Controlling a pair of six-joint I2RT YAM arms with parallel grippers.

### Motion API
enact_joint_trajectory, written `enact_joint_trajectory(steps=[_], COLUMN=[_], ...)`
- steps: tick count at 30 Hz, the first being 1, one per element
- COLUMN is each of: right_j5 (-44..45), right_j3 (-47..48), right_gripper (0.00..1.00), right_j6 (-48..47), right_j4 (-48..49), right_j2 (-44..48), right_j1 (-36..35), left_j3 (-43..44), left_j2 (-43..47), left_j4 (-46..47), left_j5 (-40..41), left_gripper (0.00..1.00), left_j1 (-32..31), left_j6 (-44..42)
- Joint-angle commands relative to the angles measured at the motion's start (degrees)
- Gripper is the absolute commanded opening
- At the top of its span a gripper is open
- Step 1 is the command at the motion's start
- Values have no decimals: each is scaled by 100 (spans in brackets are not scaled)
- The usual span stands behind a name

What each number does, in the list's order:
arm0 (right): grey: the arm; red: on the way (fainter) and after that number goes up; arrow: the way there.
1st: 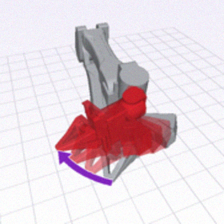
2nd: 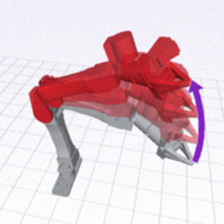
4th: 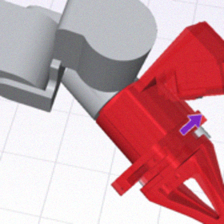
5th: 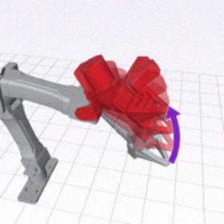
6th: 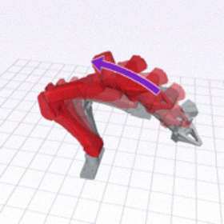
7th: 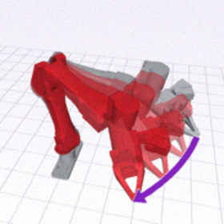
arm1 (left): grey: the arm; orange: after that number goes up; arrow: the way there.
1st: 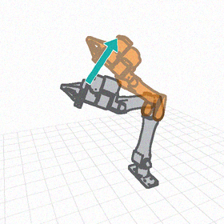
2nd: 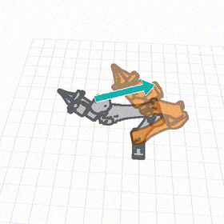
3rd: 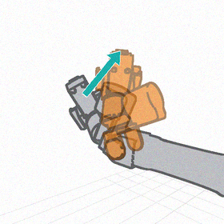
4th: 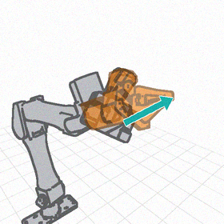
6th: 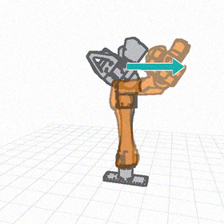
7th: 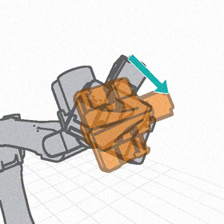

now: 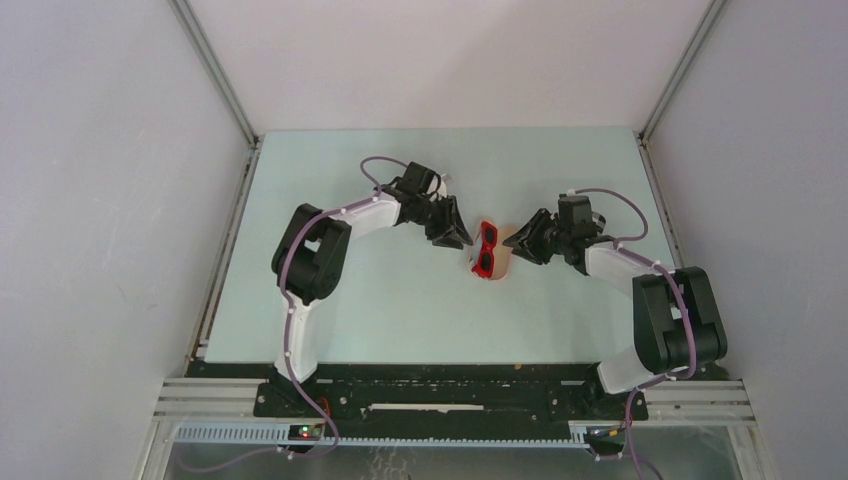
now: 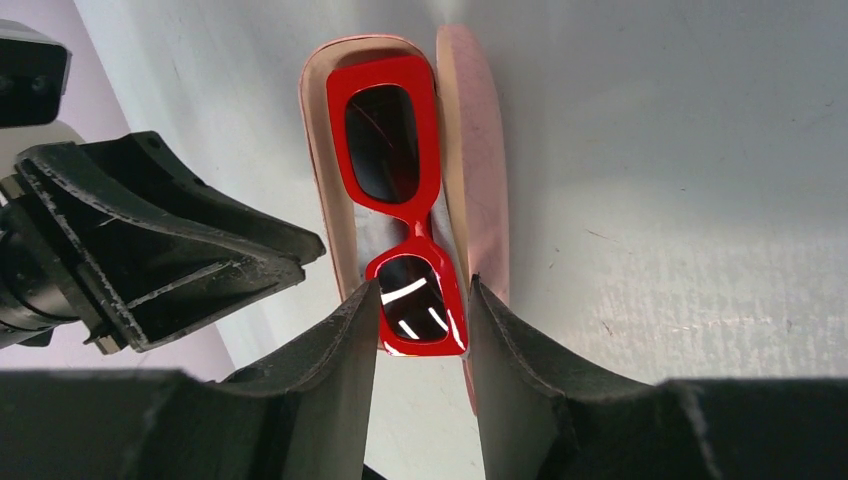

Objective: Organize the sunglasses
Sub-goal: Close the sunglasses case at the center of the board.

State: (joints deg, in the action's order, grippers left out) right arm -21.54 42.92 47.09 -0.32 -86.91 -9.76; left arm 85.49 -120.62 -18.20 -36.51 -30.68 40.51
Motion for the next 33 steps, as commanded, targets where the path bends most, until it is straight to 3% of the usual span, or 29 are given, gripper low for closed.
enact_joint_trajectory(steps=[1, 15, 33], right_j5=[59, -113, -315], right_j3=[-55, -64, -64], right_gripper=[46, 54, 28], right_j6=[52, -16, 131], right_j4=[173, 192, 458], right_j2=[208, -164, -419], right_j1=[39, 189, 186], left_j3=[398, 503, 702], left_j2=[-69, -248, -504], left_j4=[-61, -87, -158], left_j5=[-233, -299, -407], left_gripper=[39, 35, 28], left_j1=[9, 1, -42], left_j6=[-43, -26, -13])
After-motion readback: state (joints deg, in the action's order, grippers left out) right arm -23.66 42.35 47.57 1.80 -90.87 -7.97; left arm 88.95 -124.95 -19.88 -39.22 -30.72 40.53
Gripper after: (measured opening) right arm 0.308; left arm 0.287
